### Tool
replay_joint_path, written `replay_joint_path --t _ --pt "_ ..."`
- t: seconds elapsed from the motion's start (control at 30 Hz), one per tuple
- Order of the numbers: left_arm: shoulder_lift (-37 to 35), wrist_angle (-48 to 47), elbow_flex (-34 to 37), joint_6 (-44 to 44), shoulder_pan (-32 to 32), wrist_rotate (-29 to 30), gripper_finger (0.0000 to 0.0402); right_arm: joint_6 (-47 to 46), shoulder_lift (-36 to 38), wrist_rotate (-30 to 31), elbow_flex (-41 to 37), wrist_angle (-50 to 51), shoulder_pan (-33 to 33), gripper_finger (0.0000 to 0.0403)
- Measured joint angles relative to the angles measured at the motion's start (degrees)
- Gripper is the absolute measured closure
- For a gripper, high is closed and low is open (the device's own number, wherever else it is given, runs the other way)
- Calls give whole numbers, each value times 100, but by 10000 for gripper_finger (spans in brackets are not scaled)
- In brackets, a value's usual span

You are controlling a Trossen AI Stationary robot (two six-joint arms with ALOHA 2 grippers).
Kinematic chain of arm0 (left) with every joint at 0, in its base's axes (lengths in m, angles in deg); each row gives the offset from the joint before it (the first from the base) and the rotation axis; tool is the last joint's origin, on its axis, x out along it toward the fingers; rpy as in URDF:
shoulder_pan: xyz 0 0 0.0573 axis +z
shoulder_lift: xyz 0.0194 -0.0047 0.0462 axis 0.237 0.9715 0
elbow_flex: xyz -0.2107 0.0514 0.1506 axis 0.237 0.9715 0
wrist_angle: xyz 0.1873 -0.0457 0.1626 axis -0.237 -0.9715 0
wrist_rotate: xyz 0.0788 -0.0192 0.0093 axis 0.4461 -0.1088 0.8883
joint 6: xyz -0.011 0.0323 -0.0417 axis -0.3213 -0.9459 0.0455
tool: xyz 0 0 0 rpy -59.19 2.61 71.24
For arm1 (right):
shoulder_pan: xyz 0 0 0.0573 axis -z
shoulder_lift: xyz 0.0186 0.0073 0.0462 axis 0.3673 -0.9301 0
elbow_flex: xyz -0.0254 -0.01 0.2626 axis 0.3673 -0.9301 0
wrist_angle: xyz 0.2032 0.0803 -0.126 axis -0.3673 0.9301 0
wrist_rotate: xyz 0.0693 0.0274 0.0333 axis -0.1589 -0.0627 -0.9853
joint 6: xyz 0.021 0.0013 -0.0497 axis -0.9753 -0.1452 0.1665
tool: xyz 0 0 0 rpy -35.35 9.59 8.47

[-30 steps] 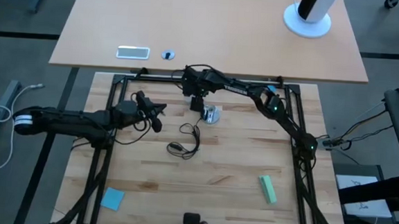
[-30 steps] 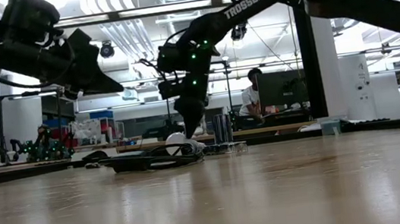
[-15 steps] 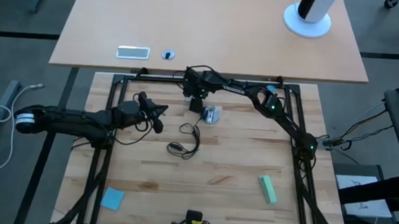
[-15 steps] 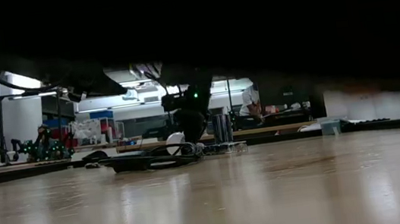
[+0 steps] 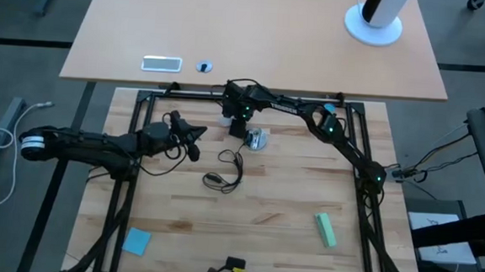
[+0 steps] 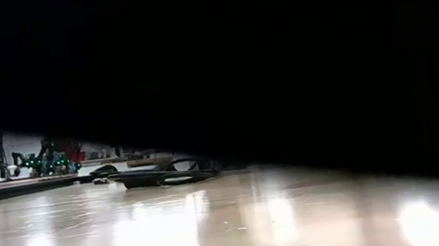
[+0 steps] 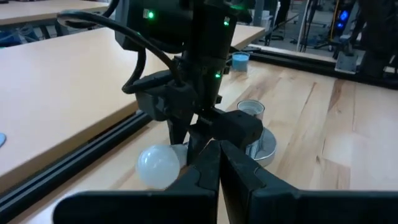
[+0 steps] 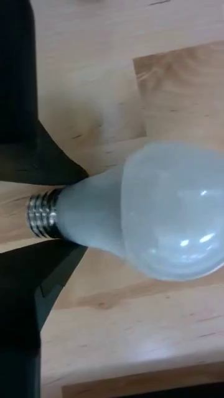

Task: Screw lightbulb
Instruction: Insert the lightbulb into the lamp

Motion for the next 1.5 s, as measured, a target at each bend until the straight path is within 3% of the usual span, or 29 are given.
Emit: replay_joint_path --t 0.07,0.43,0.83,0.97,1.07,1.33,1.5 --pt "0 63 0 6 0 0 401 -10 0 -2 4 -10 0 320" --pt "-2 73 0 124 -4 0 401 -57 255 -19 140 7 -11 320" --pt "-308 69 0 498 -17 2 401 -368 1145 -2009 -270 -492 17 320" --pt "-613 73 39 513 -114 3 401 -532 1694 -2111 -1213 -1261 -19 320" --pt "-865 76 99 565 -261 4 401 -799 2324 -2174 -2367 -2255 -26 320" --pt "-1091 90 160 675 -610 4 401 -1980 4334 -1739 -6075 -6660 -25 320" --pt "-829 491 162 802 -632 4 401 -2739 4988 -891 -7890 -9257 -143 320"
